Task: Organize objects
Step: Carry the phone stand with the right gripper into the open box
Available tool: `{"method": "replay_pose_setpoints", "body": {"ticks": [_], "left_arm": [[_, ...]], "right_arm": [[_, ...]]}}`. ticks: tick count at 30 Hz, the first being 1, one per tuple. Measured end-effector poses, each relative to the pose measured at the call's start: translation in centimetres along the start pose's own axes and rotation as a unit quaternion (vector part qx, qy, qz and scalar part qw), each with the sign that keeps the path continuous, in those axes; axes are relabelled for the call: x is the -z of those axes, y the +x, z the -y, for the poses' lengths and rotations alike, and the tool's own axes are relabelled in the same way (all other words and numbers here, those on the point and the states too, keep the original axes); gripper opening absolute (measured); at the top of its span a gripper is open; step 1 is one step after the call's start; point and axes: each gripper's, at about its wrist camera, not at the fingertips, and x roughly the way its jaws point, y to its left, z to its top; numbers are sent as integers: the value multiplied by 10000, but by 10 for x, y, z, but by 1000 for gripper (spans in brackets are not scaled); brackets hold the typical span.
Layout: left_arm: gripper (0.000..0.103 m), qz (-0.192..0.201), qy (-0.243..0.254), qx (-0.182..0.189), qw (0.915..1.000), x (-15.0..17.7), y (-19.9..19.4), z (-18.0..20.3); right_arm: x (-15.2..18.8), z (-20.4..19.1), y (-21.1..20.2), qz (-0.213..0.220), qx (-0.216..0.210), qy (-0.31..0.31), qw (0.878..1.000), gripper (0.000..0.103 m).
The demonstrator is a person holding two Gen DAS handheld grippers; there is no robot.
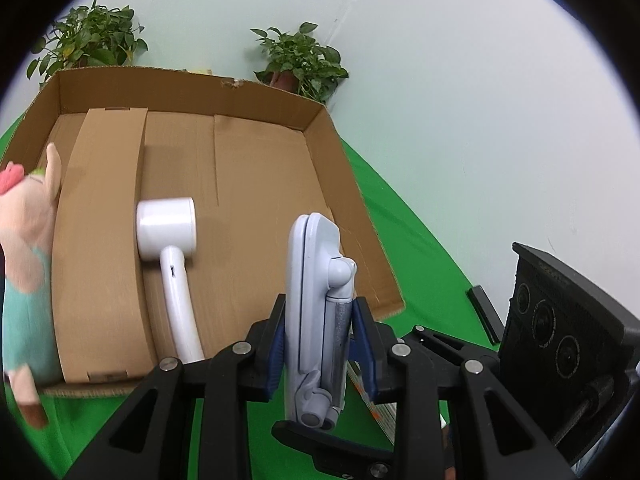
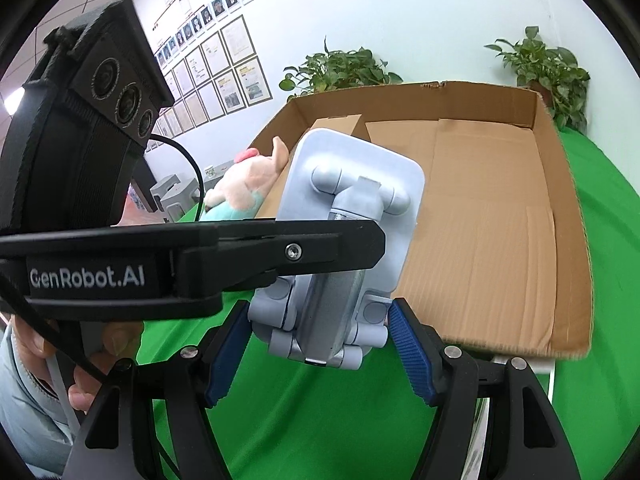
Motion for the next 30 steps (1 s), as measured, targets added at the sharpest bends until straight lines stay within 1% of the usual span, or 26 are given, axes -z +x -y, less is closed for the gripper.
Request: {"method": "replay_pose_setpoints", "body": {"ticks": [5, 10, 15, 20, 24, 30], "left_arm": [[29, -35, -168, -62, 9998, -16, 12, -15], [29, -170, -308, -61, 9994, -25, 26, -29], [29, -362, -397, -149, 9984, -28, 41, -37], [29, -528, -495, -195, 9972, -28, 60, -42], [29, -629, -565, -200, 9962, -27, 74, -43], [28, -905, -628, -297, 9935, -20, 88, -49]], "right_arm": [[-19, 9, 15, -142, -84, 24, 9999, 67], [-29, 19, 33, -334, -132, 47, 9993, 67], [-29, 31, 49, -484, -185, 192, 9985, 67], [-28, 50, 62, -721, -252, 429, 9962, 67], [-26, 63, 71, -870, -212, 565, 9944, 66], [-21, 75, 89, -1109, -175, 738, 9909, 64]]}}
